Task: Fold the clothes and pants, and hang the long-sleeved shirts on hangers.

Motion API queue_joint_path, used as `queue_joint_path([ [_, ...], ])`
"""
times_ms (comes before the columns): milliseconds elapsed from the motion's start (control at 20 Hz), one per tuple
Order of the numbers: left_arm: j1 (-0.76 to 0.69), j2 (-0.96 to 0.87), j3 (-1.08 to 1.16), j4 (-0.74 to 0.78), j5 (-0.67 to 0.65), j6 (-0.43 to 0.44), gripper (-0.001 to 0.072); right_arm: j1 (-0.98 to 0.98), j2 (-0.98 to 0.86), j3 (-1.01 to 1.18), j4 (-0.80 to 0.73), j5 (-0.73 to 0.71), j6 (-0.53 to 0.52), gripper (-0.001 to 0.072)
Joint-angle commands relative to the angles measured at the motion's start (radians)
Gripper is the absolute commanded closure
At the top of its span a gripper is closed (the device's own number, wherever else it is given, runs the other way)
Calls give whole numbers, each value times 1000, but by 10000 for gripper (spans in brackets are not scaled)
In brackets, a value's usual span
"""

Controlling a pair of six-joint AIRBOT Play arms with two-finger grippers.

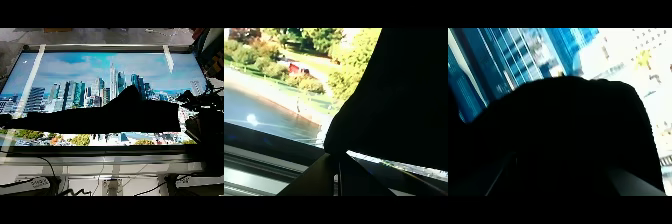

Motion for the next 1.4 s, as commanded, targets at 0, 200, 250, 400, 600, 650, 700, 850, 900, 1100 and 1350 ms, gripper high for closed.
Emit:
queue_joint_path([
  [0, 0, 0, -1, -10, 12, 0, 696, 0, 3, 1, -21, -65, 21, 175],
  [200, 0, 0, 0, -6, 34, 1, 686, -5, 6, 1, -238, 58, 21, 205],
  [250, 1, 0, 0, -6, 50, 1, 687, -5, 5, 1, -304, 110, 19, 256],
  [400, 0, 0, 0, -7, 85, 0, 687, -19, 5, -3, -370, 290, -68, 258],
  [600, 1, 0, -1, -6, 98, 1, 687, -96, 5, -61, -355, 513, -120, 258],
  [650, 1, 0, 0, -6, 106, 1, 688, -120, 5, -95, -324, 541, -126, 258],
  [700, 1, 0, -1, -6, 114, 1, 689, -137, 5, -134, -288, 534, -126, 258],
  [850, 0, 0, 0, -6, 129, 1, 695, -135, 5, -241, -197, 417, -129, 258],
  [900, 0, 0, -1, -6, 130, 1, 695, -130, 5, -270, -149, 365, -137, 258],
  [1100, 0, 0, -1, -6, 144, 0, 695, -79, 5, -348, -50, 271, -136, 262],
  [1350, 0, 0, 0, -8, 155, -1, 697, -25, 20, -341, 23, 214, -237, 685],
])
